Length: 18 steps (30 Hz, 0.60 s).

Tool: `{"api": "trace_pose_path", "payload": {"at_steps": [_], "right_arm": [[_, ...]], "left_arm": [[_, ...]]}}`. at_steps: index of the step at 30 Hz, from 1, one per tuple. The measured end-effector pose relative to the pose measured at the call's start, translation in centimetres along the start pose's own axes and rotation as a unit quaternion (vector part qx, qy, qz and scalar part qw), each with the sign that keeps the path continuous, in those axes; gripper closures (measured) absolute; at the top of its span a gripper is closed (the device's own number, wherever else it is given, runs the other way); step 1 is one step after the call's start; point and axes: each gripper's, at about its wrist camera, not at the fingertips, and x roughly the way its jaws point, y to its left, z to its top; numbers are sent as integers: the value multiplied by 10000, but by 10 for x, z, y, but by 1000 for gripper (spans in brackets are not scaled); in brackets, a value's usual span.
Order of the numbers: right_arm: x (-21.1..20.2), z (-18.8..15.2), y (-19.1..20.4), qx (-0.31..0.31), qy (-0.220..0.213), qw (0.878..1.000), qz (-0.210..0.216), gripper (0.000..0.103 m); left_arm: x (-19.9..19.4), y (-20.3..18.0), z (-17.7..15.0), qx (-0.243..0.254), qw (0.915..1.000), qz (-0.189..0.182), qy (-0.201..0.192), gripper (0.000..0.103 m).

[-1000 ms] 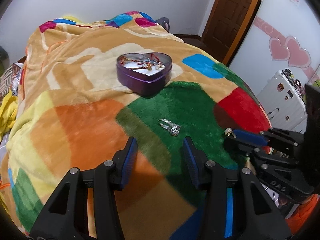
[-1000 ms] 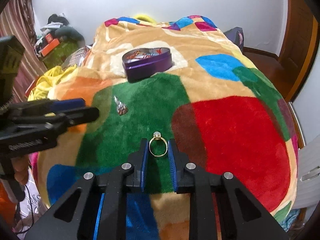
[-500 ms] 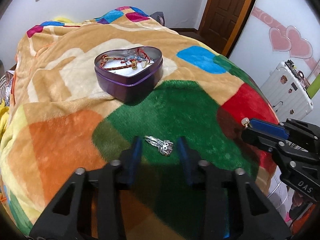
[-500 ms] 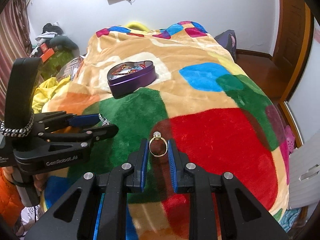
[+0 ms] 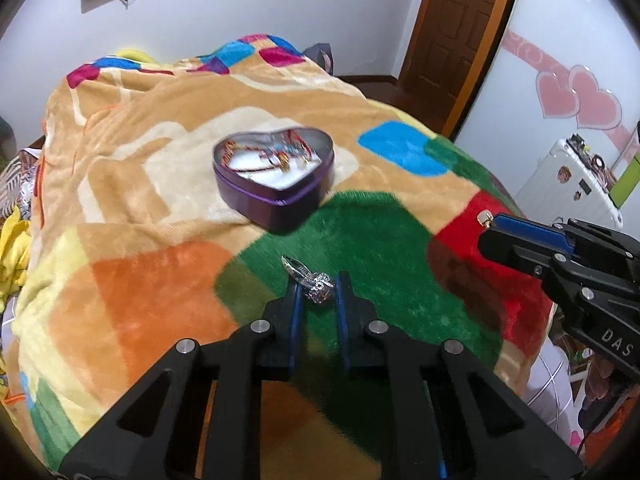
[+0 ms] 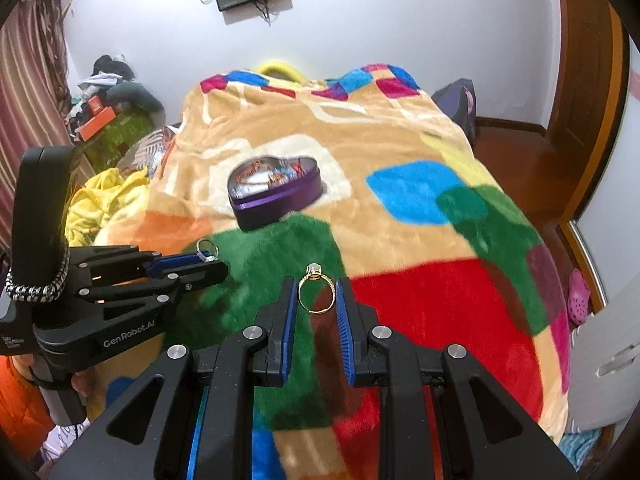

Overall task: Organize jewelry
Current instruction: 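Carry both rings over the heart tin and lower them inside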

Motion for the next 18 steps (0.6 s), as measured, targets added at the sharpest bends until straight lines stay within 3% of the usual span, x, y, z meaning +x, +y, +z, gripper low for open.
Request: {"api": "trace_pose_path", "payload": {"at_steps": [18], "right_arm": [[0, 50, 21, -268, -571, 9979, 125, 86]], "left_arm": [[-44, 23, 37, 57, 9960, 408, -797, 88]]}}
